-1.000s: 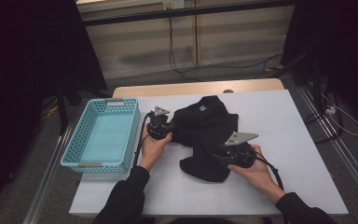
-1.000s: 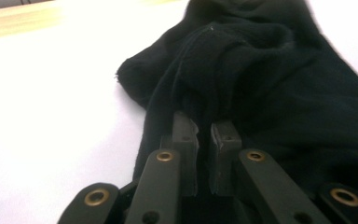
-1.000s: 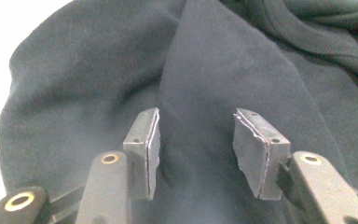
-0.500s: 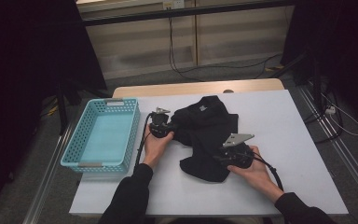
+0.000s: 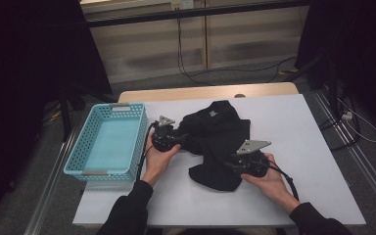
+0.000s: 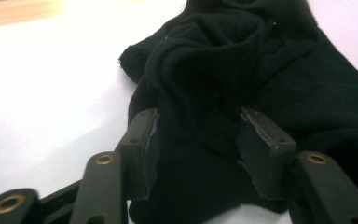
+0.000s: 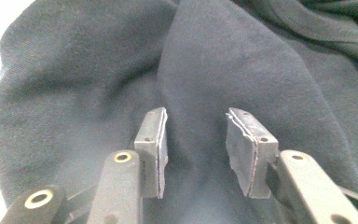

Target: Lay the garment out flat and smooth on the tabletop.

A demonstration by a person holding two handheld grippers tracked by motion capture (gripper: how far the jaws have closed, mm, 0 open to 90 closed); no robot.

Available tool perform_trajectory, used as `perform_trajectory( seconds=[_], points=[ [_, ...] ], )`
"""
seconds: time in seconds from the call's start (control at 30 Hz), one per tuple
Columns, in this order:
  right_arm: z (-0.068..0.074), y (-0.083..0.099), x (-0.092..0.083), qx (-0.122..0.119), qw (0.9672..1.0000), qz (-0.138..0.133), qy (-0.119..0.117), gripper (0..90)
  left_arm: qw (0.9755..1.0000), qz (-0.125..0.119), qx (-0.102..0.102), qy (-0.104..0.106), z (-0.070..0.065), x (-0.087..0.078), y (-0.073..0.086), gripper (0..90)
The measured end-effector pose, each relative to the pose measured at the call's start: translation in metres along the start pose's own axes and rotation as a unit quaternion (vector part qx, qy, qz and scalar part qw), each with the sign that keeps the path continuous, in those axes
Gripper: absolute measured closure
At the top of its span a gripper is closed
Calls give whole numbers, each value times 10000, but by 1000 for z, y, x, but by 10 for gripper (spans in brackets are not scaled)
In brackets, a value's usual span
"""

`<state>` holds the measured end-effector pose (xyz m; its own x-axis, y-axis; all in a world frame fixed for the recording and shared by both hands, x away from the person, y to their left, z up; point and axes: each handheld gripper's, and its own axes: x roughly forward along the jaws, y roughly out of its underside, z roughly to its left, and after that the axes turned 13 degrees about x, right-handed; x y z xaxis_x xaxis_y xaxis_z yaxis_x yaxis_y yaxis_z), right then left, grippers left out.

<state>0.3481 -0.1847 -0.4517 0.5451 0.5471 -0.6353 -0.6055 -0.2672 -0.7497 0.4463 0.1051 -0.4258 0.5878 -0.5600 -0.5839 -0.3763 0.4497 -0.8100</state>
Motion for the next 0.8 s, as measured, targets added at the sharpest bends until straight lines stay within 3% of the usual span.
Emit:
perform_trajectory(
  seconds=[0.03, 0.2, 0.5, 0.7, 0.8],
  points=[
    [0, 0, -1, 7, 10000, -21, -5, 594, 9999, 37, 136, 18, 0, -5, 1, 471],
    [1, 1, -8, -44, 10000, -12, -17, 624, 9995, -162, 258, 37, -11, -25, 5, 475],
    [-6, 9, -28, -29, 10000, -21, 37, 644, 9974, 9, 564, 452, -32, -45, 19, 490],
    [-15, 13, -43, 119, 9996, -177, 178, 659, 9935, 268, 791, 777, -48, -42, 33, 517],
    [-20, 13, -46, 166, 9993, -200, 274, 696, 9901, 474, 867, 993, -56, -34, 39, 520]
  ],
)
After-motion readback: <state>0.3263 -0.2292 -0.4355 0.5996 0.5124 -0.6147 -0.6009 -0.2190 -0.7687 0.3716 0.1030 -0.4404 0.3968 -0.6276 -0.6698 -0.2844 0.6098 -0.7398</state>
